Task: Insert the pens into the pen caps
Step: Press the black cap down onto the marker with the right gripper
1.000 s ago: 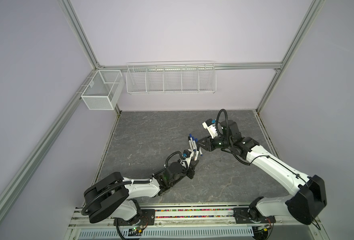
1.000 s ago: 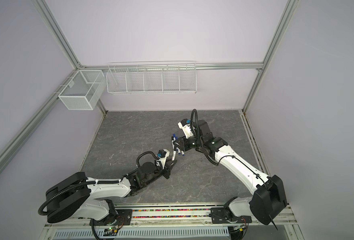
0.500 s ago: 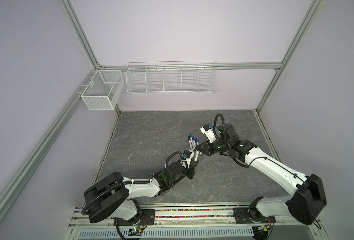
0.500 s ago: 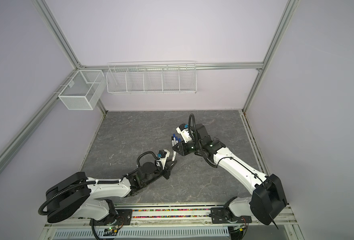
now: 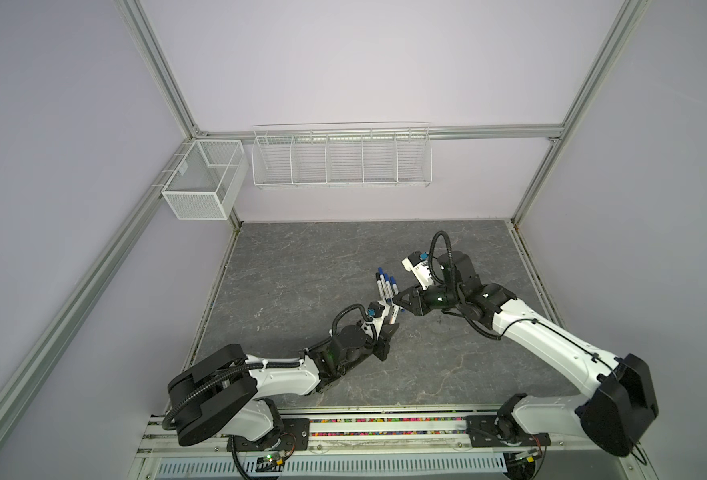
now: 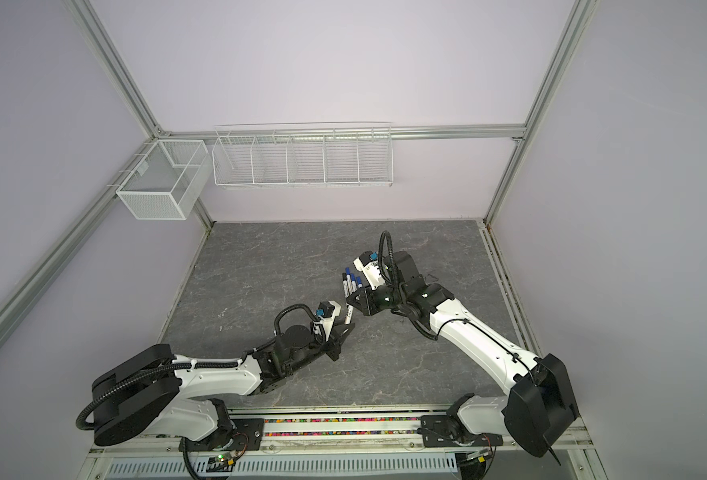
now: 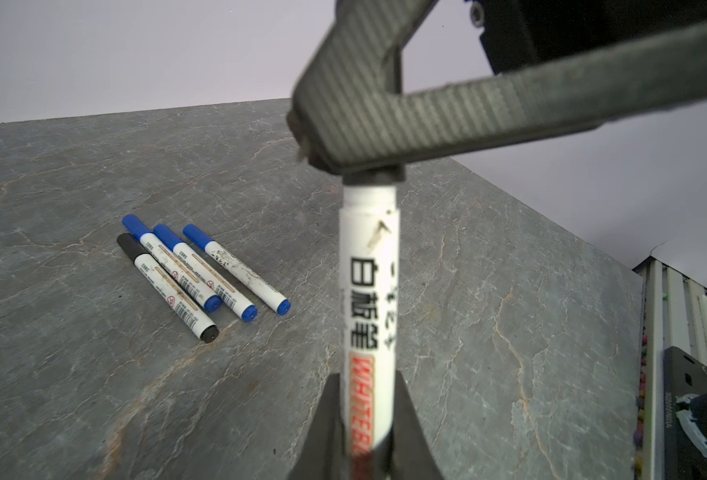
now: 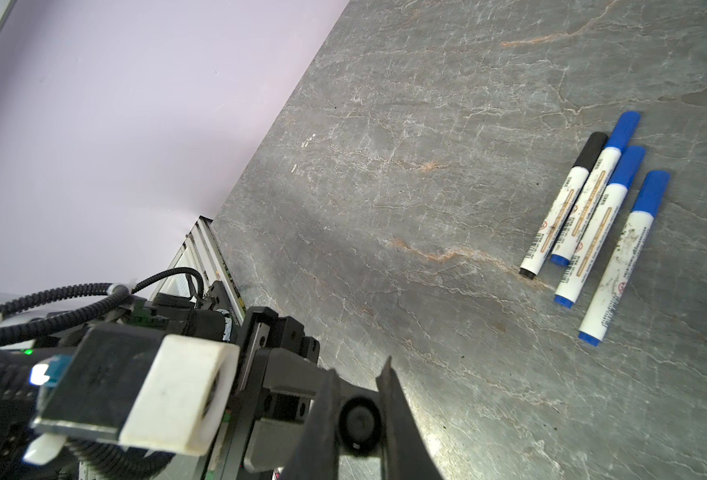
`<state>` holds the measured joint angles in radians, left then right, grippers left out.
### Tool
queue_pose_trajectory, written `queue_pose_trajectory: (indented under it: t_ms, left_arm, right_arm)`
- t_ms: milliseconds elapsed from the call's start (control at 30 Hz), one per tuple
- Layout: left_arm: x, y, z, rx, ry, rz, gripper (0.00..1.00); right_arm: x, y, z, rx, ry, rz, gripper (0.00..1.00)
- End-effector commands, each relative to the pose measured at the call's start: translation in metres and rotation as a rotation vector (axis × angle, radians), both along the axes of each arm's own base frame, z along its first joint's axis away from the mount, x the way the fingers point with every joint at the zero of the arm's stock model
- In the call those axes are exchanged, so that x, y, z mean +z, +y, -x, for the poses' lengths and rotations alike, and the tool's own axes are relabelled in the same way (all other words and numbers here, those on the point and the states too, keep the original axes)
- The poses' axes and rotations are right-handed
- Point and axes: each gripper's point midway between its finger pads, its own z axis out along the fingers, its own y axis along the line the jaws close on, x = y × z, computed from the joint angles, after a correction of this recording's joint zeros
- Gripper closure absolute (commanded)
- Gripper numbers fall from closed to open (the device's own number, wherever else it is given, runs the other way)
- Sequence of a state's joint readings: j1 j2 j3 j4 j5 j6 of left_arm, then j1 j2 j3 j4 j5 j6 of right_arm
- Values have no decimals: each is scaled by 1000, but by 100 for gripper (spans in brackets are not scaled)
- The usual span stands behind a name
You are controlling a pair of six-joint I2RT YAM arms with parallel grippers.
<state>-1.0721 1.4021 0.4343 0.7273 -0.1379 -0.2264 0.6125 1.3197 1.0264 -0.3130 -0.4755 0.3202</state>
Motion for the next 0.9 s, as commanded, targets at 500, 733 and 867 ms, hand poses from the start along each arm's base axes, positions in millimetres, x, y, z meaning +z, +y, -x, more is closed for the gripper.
queue_pose_trajectory:
  t_ms: [500,733,867]
  left_arm:
    - [35,2,-10,56,-48,139,100]
    - [48,-8,2,-37,-67,193,100]
    - [49,-13,5,-66,-73,186,100]
  right_arm:
    - [-37,-1,76,227,265,81,93]
    - [-60,-3,67,193,313,163,94]
    - [-66,-3,60,169,308,189,93]
